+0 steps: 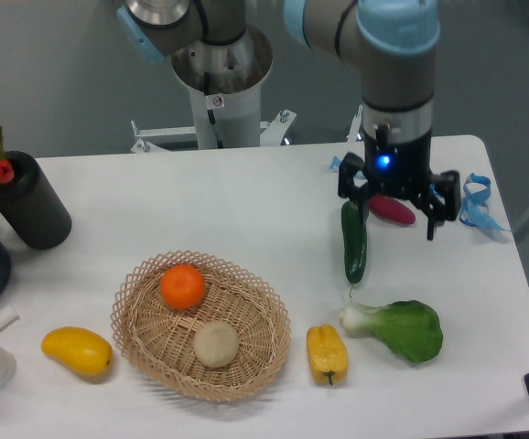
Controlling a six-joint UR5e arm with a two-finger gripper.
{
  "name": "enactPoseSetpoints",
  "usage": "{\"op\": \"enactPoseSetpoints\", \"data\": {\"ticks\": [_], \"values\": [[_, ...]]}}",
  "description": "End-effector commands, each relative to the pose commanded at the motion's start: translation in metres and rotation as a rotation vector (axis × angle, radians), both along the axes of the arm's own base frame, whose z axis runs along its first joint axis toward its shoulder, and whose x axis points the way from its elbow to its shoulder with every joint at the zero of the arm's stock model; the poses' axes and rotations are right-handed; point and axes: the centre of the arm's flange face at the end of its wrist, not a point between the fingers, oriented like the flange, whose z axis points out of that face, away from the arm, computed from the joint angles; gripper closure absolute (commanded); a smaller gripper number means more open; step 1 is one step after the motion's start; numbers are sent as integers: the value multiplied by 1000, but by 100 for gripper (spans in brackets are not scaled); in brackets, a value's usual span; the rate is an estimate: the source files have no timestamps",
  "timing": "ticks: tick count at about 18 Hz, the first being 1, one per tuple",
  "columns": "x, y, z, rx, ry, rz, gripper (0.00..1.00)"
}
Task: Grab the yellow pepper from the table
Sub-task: 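Move the open gripper down toward the yellow bell pepper beside the bok choy, then lower the gripper around the yellow bell pepper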
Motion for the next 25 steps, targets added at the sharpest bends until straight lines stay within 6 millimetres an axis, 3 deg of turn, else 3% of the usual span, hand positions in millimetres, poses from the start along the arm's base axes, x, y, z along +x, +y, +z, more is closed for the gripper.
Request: {"op": "enactPoseSetpoints", "data": {"ticks": [3,9,25], "values": [[-13,9,-16,44,31,71,0],[-22,26,-58,58,-41,221,0],[-25,72,-137,93,-169,480,0]]}}
